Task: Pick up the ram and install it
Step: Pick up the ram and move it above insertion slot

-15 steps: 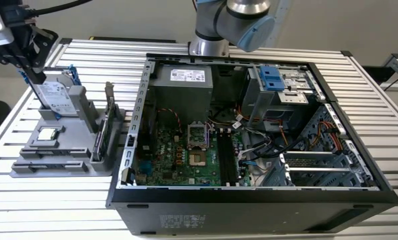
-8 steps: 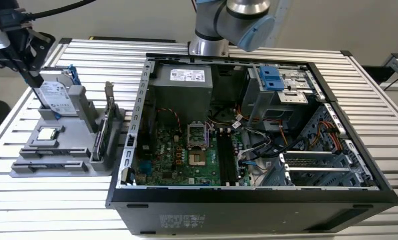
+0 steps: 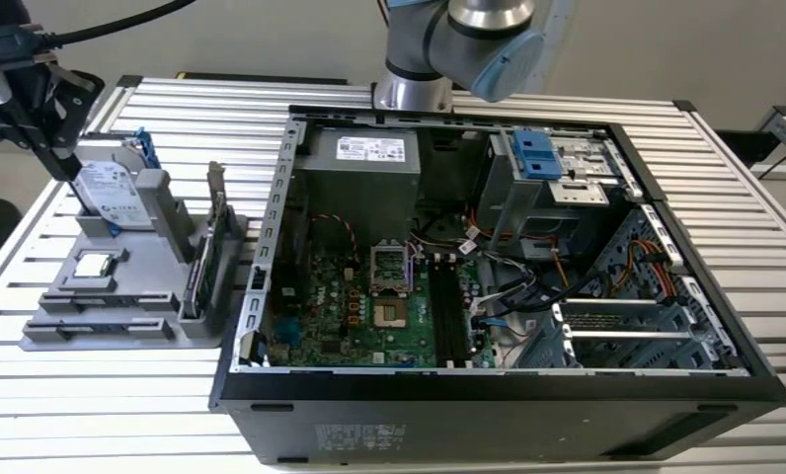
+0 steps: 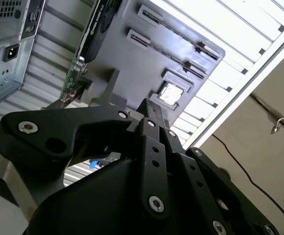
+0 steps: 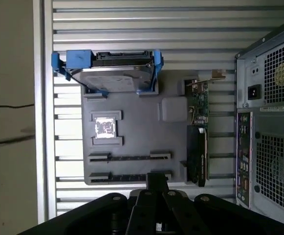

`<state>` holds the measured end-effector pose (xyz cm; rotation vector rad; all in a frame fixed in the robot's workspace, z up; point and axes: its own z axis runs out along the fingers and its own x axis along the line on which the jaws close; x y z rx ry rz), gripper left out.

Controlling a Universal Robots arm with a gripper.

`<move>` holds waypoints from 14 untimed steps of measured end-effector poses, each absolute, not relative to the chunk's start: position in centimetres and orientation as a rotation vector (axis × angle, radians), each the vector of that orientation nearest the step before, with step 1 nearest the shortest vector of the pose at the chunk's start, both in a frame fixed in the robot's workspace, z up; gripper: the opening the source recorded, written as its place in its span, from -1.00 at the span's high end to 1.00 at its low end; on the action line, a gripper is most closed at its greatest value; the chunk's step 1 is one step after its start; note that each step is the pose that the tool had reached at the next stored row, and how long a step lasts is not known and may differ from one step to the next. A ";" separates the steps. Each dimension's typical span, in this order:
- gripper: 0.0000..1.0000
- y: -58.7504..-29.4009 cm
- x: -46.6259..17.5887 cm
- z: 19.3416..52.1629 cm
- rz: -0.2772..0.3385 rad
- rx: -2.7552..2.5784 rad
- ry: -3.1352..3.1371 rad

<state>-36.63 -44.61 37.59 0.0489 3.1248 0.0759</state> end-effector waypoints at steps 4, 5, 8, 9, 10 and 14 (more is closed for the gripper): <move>1.00 -44.9 -36.7 37.6 0.076 0.043 3.125; 1.00 -45.0 -36.8 37.6 0.076 0.041 3.125; 1.00 -45.4 -36.9 37.6 0.076 0.036 3.125; 1.00 -45.6 -36.9 37.6 0.076 0.034 3.125; 1.00 -45.7 -37.0 37.6 0.076 0.033 3.125; 1.00 -46.4 -37.4 37.6 0.076 0.029 3.125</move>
